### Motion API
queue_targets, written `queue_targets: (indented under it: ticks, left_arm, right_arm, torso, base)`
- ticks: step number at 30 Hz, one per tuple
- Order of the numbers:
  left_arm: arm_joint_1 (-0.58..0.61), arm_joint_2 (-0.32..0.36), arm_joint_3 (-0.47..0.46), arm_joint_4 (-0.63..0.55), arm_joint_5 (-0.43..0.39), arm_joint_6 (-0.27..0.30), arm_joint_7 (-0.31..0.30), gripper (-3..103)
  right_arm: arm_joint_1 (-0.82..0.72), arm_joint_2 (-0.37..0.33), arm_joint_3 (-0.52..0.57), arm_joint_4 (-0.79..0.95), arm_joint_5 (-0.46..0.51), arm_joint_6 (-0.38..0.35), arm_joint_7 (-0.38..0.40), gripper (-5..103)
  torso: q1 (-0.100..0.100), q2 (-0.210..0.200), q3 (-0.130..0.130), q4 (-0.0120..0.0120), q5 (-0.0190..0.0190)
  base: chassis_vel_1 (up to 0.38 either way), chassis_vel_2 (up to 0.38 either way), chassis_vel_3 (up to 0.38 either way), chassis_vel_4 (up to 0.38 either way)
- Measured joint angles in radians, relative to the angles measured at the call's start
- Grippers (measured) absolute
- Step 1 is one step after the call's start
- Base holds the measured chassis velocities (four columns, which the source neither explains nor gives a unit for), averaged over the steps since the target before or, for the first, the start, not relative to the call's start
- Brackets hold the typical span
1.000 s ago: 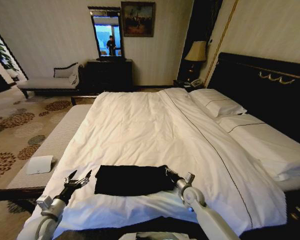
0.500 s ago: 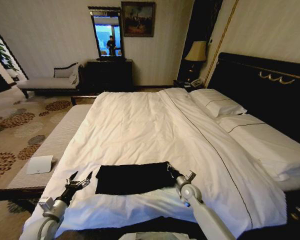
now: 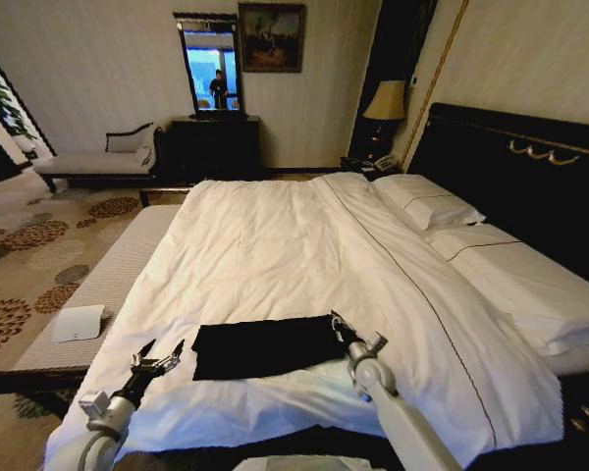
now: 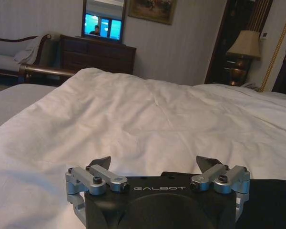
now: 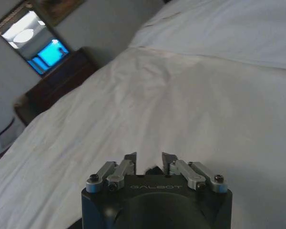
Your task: Fold the clothes on the bed.
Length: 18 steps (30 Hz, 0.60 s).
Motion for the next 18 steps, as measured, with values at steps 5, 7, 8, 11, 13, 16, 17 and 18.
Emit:
queue_targets:
  ticks: [5, 7, 8, 11, 13, 16, 17, 18]
  left_arm:
    - [-0.003, -0.005, 0.006, 0.0, 0.007, -0.002, 0.0, 100]
    - [-0.004, -0.007, 0.008, -0.001, 0.011, -0.002, 0.0, 100]
    - [-0.004, -0.007, 0.008, -0.001, 0.011, -0.002, 0.0, 100]
    - [0.001, -0.008, 0.008, -0.008, 0.011, -0.002, 0.0, 100]
    - [0.004, -0.008, 0.006, -0.009, 0.011, -0.004, 0.0, 100]
    - [0.011, -0.004, 0.0, -0.009, 0.01, -0.013, 0.001, 100]
    - [0.012, -0.003, -0.001, -0.009, 0.009, -0.015, 0.001, 100]
    - [0.012, -0.003, -0.001, -0.009, 0.009, -0.015, 0.001, 100]
  right_arm:
    - [-0.102, 0.013, 0.009, 0.102, 0.068, -0.052, 0.123, 49]
    - [-0.141, 0.037, 0.009, 0.132, 0.082, -0.066, 0.152, 54]
    - [-0.141, 0.037, 0.009, 0.132, 0.082, -0.066, 0.152, 54]
    - [-0.154, 0.066, 0.008, 0.131, 0.084, -0.074, 0.186, 71]
    - [-0.157, 0.073, 0.008, 0.128, 0.091, -0.075, 0.195, 77]
    - [-0.162, 0.086, 0.005, 0.127, 0.114, -0.077, 0.198, 87]
    - [-0.162, 0.09, 0.002, 0.128, 0.12, -0.077, 0.197, 92]
    - [-0.162, 0.09, 0.002, 0.128, 0.12, -0.077, 0.197, 92]
  torso:
    - [0.0, 0.0, 0.0, -0.0002, 0.0]
    - [0.0, 0.0, 0.0, -0.0001, 0.0001]
    - [0.0, 0.0, 0.0, -0.0001, 0.0001]
    - [0.0, 0.0, 0.0, 0.0001, 0.0001]
    - [0.0, 0.0, 0.0, 0.0001, 0.0001]
    - [0.0, 0.0, 0.0, 0.0001, 0.0]
    - [0.0, 0.0, 0.0, 0.0001, 0.0]
    - [0.0, 0.0, 0.0, 0.0001, 0.0]
  base:
    - [0.0, 0.0, 0.0, 0.0]
    - [0.0, 0.0, 0.0, 0.0]
    - [0.0, 0.0, 0.0, 0.0]
    - [0.0, 0.0, 0.0, 0.0]
    - [0.0, 0.0, 0.0, 0.0]
    - [0.0, 0.0, 0.0, 0.0]
    - [0.0, 0.0, 0.0, 0.0]
    - [0.0, 0.0, 0.0, 0.0]
